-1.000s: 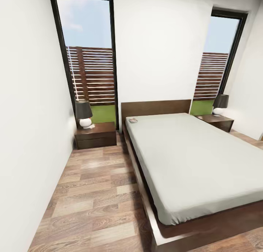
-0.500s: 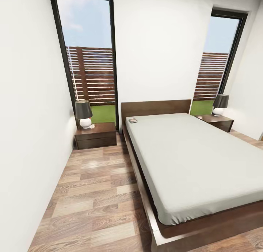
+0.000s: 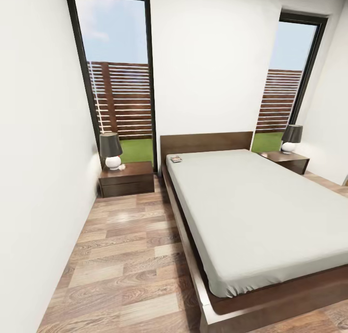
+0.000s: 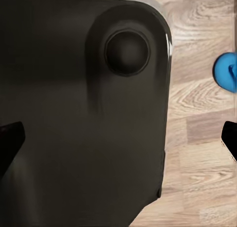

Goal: In the bedroom, move the book from the bed onto either nightstand, and place the two sandals side by side next to the bed.

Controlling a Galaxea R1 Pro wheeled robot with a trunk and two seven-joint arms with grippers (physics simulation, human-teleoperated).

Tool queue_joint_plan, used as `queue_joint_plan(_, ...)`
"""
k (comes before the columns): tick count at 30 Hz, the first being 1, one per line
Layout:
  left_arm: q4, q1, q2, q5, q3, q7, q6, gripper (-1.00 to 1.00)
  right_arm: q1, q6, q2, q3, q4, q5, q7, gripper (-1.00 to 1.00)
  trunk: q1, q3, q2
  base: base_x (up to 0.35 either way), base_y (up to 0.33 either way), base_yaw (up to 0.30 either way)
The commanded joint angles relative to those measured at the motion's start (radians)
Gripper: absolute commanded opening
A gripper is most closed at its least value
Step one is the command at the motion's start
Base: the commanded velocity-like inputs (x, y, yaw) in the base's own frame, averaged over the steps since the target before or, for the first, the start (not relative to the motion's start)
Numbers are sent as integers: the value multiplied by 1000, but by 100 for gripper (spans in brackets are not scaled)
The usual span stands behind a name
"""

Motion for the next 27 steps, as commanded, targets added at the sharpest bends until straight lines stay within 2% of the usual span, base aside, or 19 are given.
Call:
queue_joint_plan(1, -6, 0, 0, 1, 0, -1, -8, 100, 0, -7, -1, -1, -5, 0, 0, 100, 0, -1, 0, 0, 0, 0)
queue_joint_plan(6, -34, 0, 1, 1, 0, -1, -34, 100, 0, -34, -5, -1, -34, 0, -1, 100, 0, -1, 0, 0, 0, 0)
queue_joint_plan(17, -96, -4, -4, 2, -1, -2, -36, 100, -2, -96, -8, -2, -96, -4, -4, 100, 0, -1, 0, 0, 0, 0)
queue_joint_plan(18, -536, -4, -5, 2, -1, -3, -36, 100, -2, -111, -8, -2, -274, -4, -4, 100, 0, -1, 0, 0, 0, 0)
queue_joint_plan(21, -567, -5, -10, 3, -1, -4, -41, 100, -2, -119, -9, -3, -285, -4, -3, 100, 0, -1, 0, 0, 0, 0)
queue_joint_plan(27, -575, -5, -15, 11, -2, -4, -54, 100, -2, -170, -9, -4, -288, -5, -2, 100, 0, -1, 0, 0, 0, 0)
